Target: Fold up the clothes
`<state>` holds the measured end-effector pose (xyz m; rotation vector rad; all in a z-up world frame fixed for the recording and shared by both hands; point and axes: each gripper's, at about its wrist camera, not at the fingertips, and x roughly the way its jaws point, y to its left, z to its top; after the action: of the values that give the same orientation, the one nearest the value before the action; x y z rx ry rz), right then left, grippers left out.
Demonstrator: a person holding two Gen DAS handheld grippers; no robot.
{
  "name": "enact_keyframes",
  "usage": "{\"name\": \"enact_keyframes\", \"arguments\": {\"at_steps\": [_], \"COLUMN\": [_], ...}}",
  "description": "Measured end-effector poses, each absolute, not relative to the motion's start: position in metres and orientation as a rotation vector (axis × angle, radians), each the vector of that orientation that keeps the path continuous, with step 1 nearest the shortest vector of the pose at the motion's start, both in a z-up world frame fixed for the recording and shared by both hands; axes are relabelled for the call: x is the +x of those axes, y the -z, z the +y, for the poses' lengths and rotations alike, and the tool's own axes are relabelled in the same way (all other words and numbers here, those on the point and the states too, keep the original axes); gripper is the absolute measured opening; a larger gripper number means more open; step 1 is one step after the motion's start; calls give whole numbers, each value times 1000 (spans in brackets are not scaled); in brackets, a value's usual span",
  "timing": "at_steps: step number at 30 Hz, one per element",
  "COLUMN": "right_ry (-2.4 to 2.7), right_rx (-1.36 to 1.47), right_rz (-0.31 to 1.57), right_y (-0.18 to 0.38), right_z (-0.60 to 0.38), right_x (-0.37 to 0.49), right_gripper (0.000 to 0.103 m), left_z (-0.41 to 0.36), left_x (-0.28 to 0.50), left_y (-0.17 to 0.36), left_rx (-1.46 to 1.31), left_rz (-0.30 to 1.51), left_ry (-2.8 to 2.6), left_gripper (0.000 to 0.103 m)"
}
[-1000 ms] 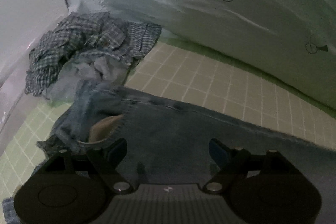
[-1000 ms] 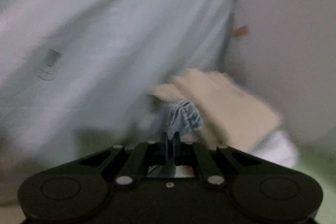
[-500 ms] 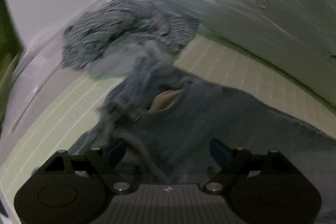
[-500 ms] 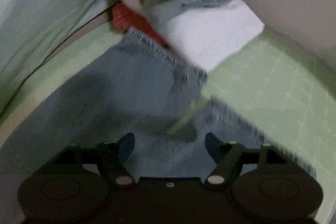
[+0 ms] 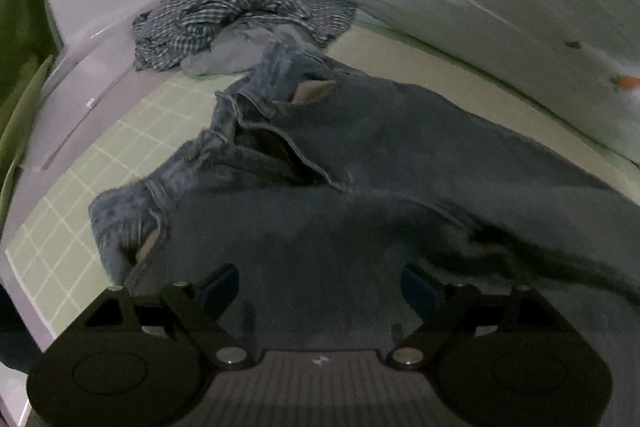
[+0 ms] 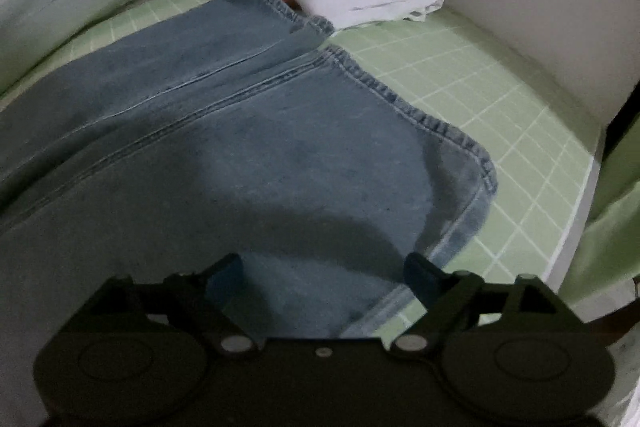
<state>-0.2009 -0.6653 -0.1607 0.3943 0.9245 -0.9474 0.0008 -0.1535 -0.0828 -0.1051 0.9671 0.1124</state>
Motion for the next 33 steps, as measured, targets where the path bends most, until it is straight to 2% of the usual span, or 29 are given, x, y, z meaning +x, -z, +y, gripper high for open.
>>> {"name": "enact_keyframes", "arguments": {"at_steps": [3, 9, 12, 14, 15, 16, 17, 18, 19, 23, 29, 32, 33], "right_ry": [1014, 1021, 1008, 985, 969, 952, 934, 927, 927, 953, 1021, 1004, 997], "right_rx": [386, 545, 538, 509, 489, 469, 449, 425, 400, 360, 506, 596, 626], "right_rz": [929, 848, 829, 812, 806, 803, 800, 806, 817, 823, 778, 747, 735], "right_y": [160, 163, 164, 163, 162, 161, 159, 158, 158, 158, 155, 154, 154], "right_z": [-675, -708, -715, -714, -713, -712, -712, -712, -711, -716, -746, -748, -748], "right_x": [-213, -238, -237, -238, -239, -239, -240, -240, -243, -266, -297, -302, -303], "right_gripper": [92, 93, 89, 76, 59, 31, 18, 10, 8, 7, 10, 28, 45], "left_z": [-158, -163, -163, -163, -162, -162, -162, -162, -161, -155, -134, -119, -115], "left_x": [-20, -56, -73, -82, -87, -90, -93, -95, -97, -103, -106, -102, -101], "left_y": [81, 79, 78, 77, 77, 77, 77, 77, 78, 78, 79, 79, 79], "left_rx": [-98, -88, -92, -93, -92, -93, -94, -101, -108, -133, -179, -216, -228], "left_rz": [967, 969, 970, 972, 973, 974, 975, 977, 978, 978, 979, 982, 981], "left_ry": [-98, -85, -88, -93, -96, -100, -104, -108, -111, -138, -200, -228, -235], "left_gripper": [88, 89, 89, 89, 89, 89, 89, 89, 89, 89, 89, 89, 89]}}
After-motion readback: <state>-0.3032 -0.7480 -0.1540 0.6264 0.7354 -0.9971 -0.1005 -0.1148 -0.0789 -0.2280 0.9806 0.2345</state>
